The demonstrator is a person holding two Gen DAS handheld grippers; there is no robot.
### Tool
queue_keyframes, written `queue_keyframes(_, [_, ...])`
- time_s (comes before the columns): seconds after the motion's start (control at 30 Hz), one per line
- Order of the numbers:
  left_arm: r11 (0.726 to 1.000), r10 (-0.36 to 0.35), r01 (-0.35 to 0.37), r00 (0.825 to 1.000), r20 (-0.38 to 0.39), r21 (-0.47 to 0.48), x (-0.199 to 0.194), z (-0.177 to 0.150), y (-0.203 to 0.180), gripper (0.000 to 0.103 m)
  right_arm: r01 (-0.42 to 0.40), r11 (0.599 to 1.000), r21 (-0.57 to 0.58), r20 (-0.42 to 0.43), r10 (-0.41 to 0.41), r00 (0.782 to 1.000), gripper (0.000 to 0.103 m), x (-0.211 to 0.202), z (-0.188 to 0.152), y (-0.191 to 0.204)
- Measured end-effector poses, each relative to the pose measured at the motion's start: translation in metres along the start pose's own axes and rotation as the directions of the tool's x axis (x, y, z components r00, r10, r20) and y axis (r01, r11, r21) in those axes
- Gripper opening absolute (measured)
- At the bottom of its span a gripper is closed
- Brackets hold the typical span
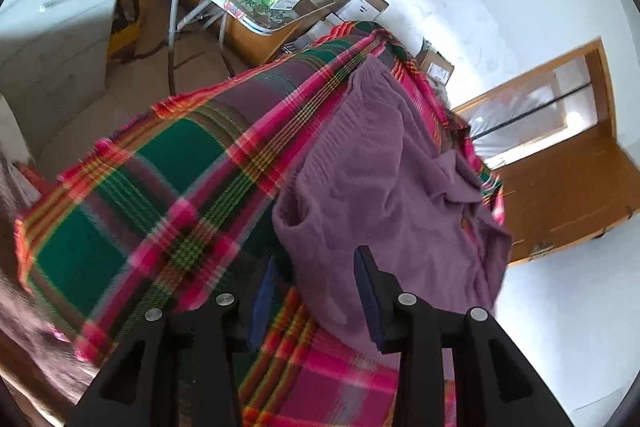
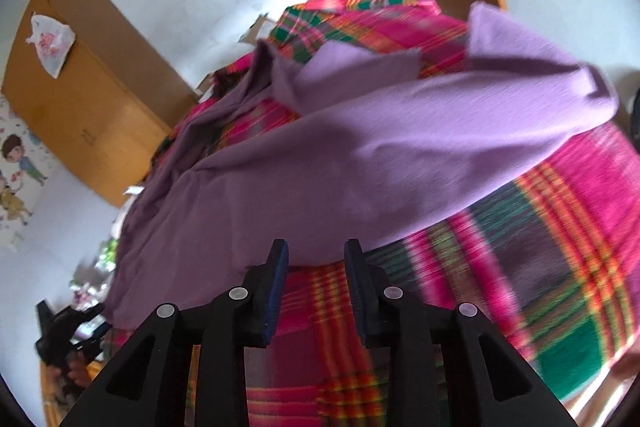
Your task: Fold clothes
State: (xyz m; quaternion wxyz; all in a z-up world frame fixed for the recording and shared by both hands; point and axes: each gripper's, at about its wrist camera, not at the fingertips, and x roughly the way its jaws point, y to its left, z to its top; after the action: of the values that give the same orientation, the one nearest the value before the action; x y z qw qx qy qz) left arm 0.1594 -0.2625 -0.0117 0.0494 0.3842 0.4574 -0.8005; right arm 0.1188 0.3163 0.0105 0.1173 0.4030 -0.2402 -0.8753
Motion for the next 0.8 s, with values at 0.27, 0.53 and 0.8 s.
queue_keyframes(0.27, [1.0, -0.002, 0.003, 1.0, 0.014, -0.017, 0.002, 0.001, 0.003, 0.026, -0.116, 0.993, 0.014, -0.101, 0.117, 0.988, 0.032, 0.025, -0.012, 0.015])
queue_keyframes(0.53, [0.998, -0.025, 0.026, 0.999, 0.026, -0.056, -0.003, 0.005, 0.014, 0.036, -0.122, 0.991, -0.051, -0.095, 0.117, 0.989, 0.051, 0.04, -0.011, 0.039])
queue_keyframes(0.8, [0.999, 0.001, 0.001, 0.999, 0.038, -0.042, 0.0, 0.01, 0.009, 0.038, -0.034, 0.999, -0.026, -0.021, 0.033, 0.999, 0.051, 0.05, -0.001, 0.042])
